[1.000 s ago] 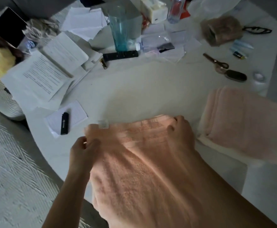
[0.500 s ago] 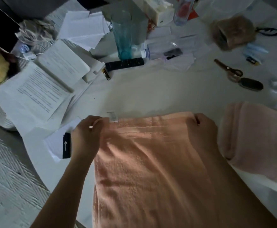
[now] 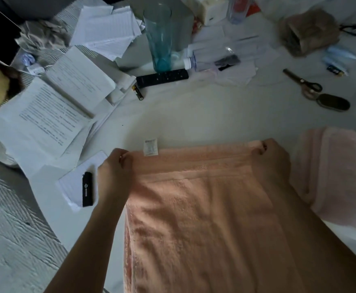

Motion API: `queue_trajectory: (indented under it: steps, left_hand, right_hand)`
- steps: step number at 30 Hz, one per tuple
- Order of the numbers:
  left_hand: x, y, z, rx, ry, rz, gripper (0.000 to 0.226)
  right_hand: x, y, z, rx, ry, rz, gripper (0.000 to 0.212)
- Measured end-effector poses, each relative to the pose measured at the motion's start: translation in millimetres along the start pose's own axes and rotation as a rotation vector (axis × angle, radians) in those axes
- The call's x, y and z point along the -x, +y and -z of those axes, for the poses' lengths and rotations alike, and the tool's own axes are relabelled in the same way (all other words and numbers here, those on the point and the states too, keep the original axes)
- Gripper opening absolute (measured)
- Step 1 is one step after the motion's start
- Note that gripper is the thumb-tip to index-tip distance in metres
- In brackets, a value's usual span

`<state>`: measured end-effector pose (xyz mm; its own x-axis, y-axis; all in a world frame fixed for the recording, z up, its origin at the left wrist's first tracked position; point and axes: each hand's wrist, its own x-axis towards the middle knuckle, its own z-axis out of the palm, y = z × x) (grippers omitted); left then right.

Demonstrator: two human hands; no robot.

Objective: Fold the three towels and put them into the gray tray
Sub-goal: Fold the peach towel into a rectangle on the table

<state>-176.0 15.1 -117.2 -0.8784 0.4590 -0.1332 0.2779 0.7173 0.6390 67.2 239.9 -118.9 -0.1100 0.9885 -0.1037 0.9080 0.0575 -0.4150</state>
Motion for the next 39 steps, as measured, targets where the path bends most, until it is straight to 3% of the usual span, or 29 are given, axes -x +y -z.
queue_trajectory:
  steps: [5, 9, 12, 14, 18, 21, 24, 27, 31, 35, 39]
  left_hand:
    - [8, -1, -1, 0.126, 0.018, -0.056, 0.026]
    - [56, -18, 10, 0.137, -0.066, 0.03, 0.047]
    - [117, -37, 24, 0.105, -0.124, 0.081, 0.053]
    - [155, -50, 34, 0.107, -0.165, 0.132, 0.055]
    - [225, -71, 48, 0.142, -0.243, 0.215, 0.041]
    - [266, -86, 45, 0.066, -0.332, 0.185, 0.02]
    - [293, -102, 43, 0.003, -0.277, 0.14, 0.033]
    - [297, -116, 49, 0.132, -0.174, 0.232, 0.021]
    - [311, -124, 37, 0.296, -0.295, 0.368, 0.018]
    - [312, -129, 31, 0.641, -0.337, 0.629, 0.019]
    - [319, -130, 34, 0.558, -0.225, 0.613, 0.033]
  right_hand:
    - [11, -3, 2, -0.065, 0.012, 0.019, 0.029]
    - [72, 13, 11, -0.166, -0.086, 0.245, 0.054]
    - [141, 55, 17, -0.024, -0.081, 0.393, 0.06]
    - [179, 81, 20, 0.082, -0.165, 0.444, 0.064]
    - [216, 112, 20, 0.311, -0.291, 0.59, 0.07]
    - [216, 127, 24, 0.436, -0.322, 0.597, 0.076]
    - [209, 144, 32, 0.431, -0.293, 0.551, 0.076]
    - [205, 174, 44, 0.431, -0.289, 0.517, 0.076]
    - [209, 190, 55, 0.427, -0.29, 0.459, 0.076]
    - [227, 191, 51, 0.38, -0.308, 0.561, 0.076]
    - [229, 201, 55, 0.417, -0.319, 0.58, 0.075]
